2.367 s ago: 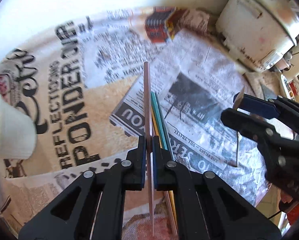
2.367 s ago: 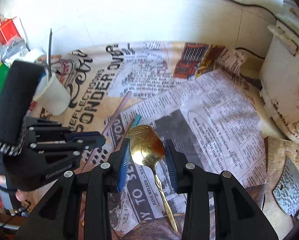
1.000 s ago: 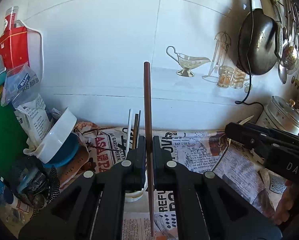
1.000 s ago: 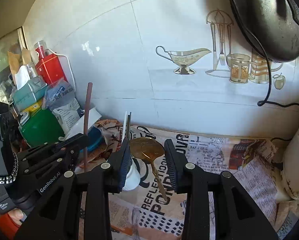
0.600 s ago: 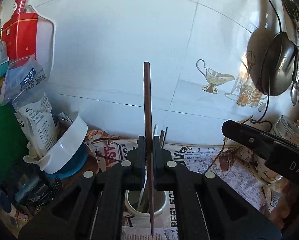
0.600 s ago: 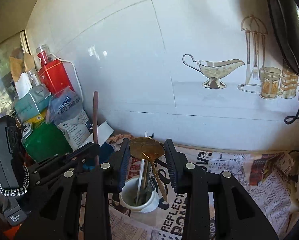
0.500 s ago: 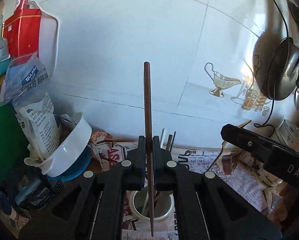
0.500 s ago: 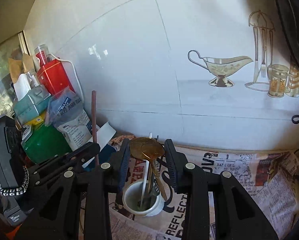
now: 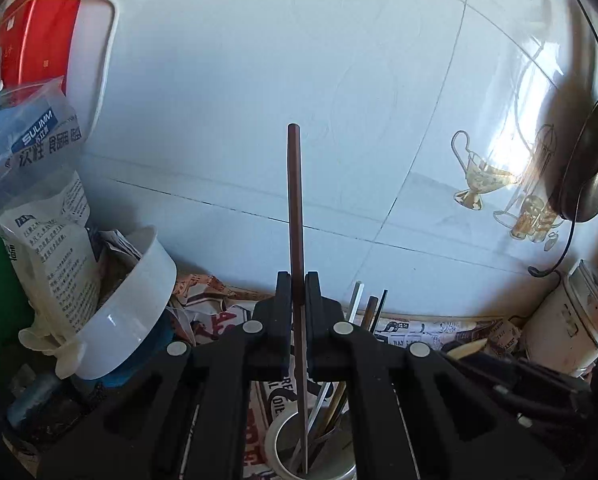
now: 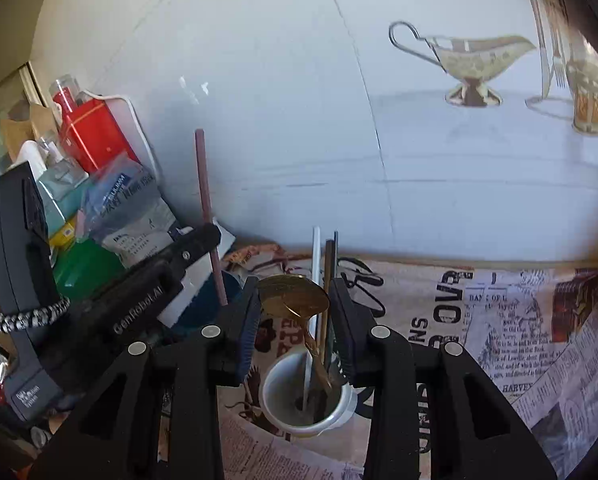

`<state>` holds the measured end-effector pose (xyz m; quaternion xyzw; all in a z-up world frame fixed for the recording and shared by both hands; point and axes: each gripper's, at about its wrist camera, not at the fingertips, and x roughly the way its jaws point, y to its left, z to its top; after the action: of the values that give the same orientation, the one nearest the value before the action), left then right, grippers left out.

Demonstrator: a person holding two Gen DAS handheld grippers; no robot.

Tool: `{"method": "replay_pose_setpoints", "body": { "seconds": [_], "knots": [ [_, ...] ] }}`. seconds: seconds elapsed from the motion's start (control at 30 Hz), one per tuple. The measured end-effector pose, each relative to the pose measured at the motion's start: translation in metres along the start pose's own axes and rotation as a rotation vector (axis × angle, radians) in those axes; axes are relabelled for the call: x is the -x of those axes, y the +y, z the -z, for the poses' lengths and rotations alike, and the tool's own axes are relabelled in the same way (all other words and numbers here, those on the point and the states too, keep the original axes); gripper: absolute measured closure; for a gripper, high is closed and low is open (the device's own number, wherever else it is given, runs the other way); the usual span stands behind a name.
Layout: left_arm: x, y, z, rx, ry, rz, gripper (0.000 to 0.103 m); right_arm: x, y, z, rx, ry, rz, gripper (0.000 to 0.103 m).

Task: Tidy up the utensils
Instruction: 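Lower the chopstick and spoon into the cup and open both tools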

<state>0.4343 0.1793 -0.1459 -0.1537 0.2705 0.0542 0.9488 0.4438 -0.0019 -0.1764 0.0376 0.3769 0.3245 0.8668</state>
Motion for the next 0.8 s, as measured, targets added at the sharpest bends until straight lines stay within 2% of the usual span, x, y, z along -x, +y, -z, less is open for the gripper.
{"method": "replay_pose_setpoints", "body": {
  "seconds": [0.13,0.37,0.8],
  "knots": [
    [-0.019,0.001,0.011,-0.006,-0.002,-0.017,0.099,-0.010,-0.010,0.014,-0.013,0.060,0.014,0.072],
    [-0.038,0.002,0.039,-0.036,0.062,-0.038,0.099,-0.017,-0.014,0.026,0.012,0.124,0.036,0.072],
    [-0.033,0.001,0.073,-0.047,0.215,-0.035,0.099,-0.011,-0.023,0.025,0.011,0.153,0.061,0.071]
  ]
}}
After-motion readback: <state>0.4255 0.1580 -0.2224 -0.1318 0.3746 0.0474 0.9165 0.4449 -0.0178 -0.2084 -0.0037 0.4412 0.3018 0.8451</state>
